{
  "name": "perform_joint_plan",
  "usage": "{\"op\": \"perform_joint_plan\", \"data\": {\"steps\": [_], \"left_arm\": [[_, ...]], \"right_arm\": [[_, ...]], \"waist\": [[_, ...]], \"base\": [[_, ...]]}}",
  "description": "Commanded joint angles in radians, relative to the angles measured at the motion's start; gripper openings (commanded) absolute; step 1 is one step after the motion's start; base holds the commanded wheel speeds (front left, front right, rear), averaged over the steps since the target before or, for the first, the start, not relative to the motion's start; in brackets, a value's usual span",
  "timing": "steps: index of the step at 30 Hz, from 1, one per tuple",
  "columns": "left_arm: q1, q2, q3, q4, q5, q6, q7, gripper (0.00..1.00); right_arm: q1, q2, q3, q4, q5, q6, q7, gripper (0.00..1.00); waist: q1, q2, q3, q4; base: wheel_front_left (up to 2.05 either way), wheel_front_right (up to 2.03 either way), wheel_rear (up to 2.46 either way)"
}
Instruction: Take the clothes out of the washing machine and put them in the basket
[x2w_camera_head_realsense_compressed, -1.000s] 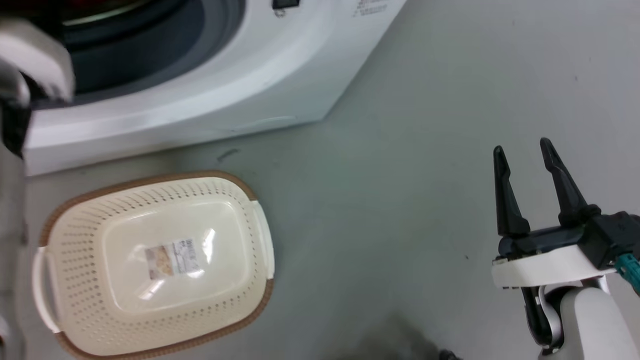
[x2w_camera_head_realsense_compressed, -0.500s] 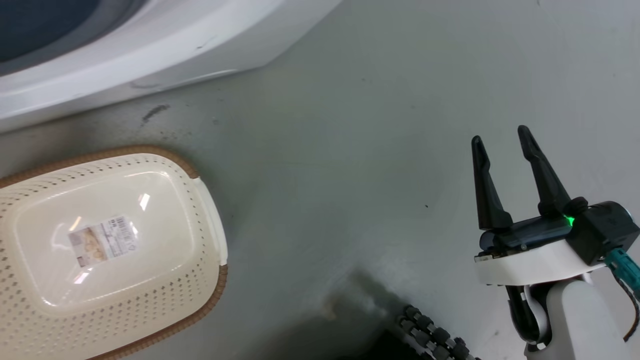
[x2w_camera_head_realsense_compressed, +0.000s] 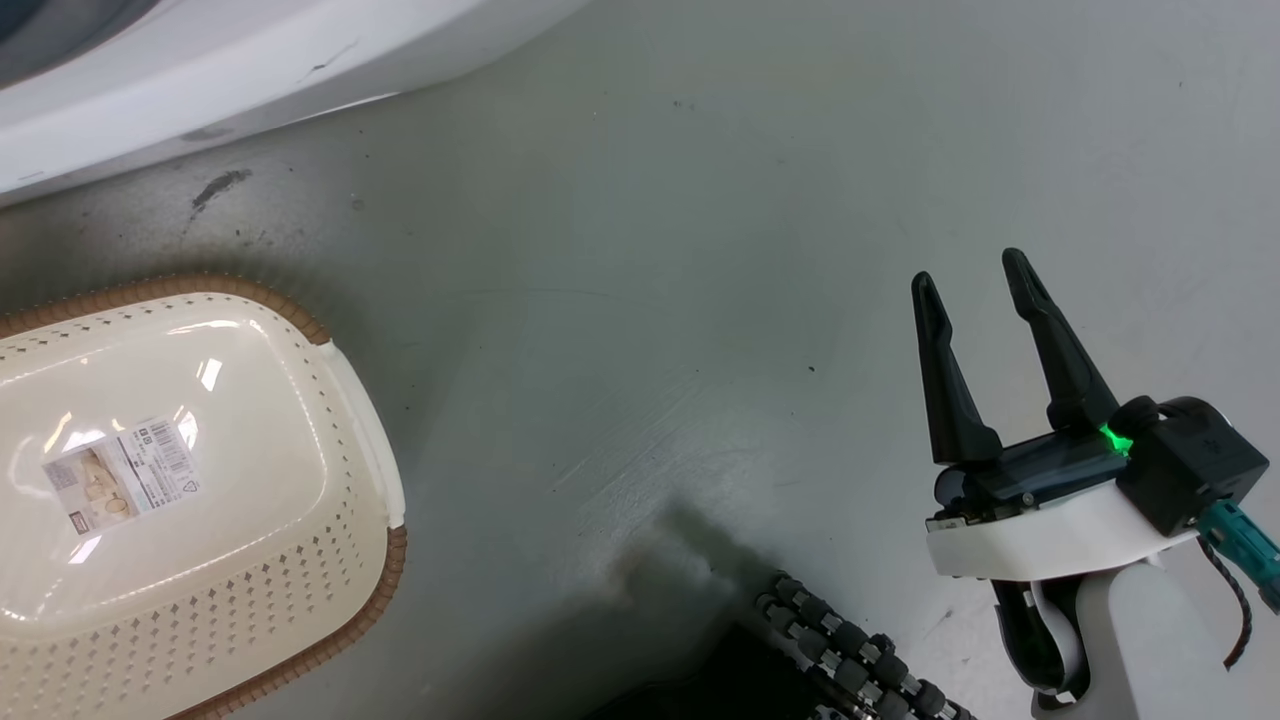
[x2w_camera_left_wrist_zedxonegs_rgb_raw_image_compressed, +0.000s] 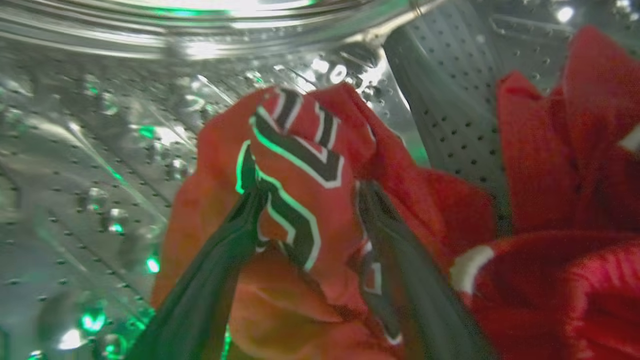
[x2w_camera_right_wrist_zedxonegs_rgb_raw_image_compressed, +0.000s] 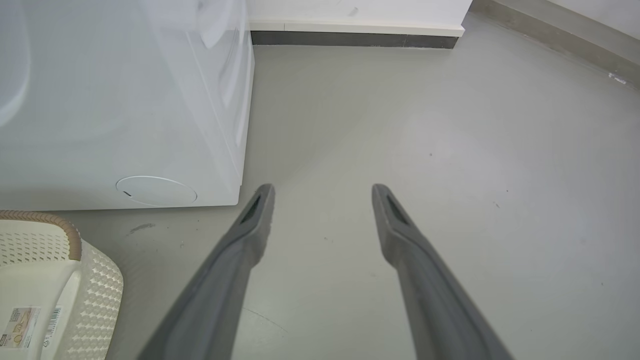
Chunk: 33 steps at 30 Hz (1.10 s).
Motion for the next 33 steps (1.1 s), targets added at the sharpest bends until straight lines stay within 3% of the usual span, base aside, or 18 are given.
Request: {"op": "perform_joint_plan", "data": {"steps": [1, 5, 6, 7, 14, 20, 33], "left_arm": [[-0.003, -0.002, -0.005, 0.001, -0.001, 0.001, 0.005, 1.00], [0.014, -0.015, -0.007, -0.002, -0.011, 0.008, 0.017, 1.00], [0.017, -0.016, -0.007, -0.004, -0.016, 0.010, 0.018, 0.72], [0.019, -0.016, -0.008, -0.007, -0.017, 0.010, 0.017, 0.00], [0.039, -0.021, 0.000, -0.032, -0.039, 0.023, -0.056, 0.00], [0.064, -0.061, 0.013, -0.030, -0.074, 0.025, -0.163, 0.00], [0.289, -0.184, 0.056, 0.014, -0.183, 0.030, -0.545, 0.00]], "right_arm": [[-0.006, 0.001, 0.000, -0.001, 0.000, -0.001, -0.002, 1.00], [-0.015, 0.001, 0.002, -0.005, 0.010, -0.001, -0.002, 1.00], [-0.016, 0.001, 0.002, -0.009, 0.010, -0.001, -0.002, 1.00], [-0.018, 0.001, 0.001, -0.010, 0.011, -0.001, -0.002, 1.00], [-0.031, 0.001, -0.012, -0.023, -0.005, -0.001, -0.002, 1.00], [-0.048, 0.001, -0.056, -0.019, -0.028, -0.001, -0.002, 1.00], [-0.038, 0.001, -0.112, -0.002, -0.115, -0.001, -0.002, 1.00]], "waist": [[-0.0001, 0.0000, 0.002, 0.002], [-0.0001, 0.0000, 0.007, 0.007], [-0.0001, 0.0000, 0.006, 0.007], [-0.0001, 0.0000, 0.006, 0.008], [-0.0001, 0.0000, -0.011, 0.021], [-0.0001, 0.0000, -0.050, 0.058], [-0.0001, 0.0000, -0.250, 0.168]], "base": [[0.00, 0.00, 0.00], [0.00, 0.00, 0.00], [0.00, 0.00, 0.00], [0.00, 0.00, 0.00], [0.00, 0.00, 0.00], [0.00, 0.00, 0.00], [0.00, 0.00, 0.00]]}}
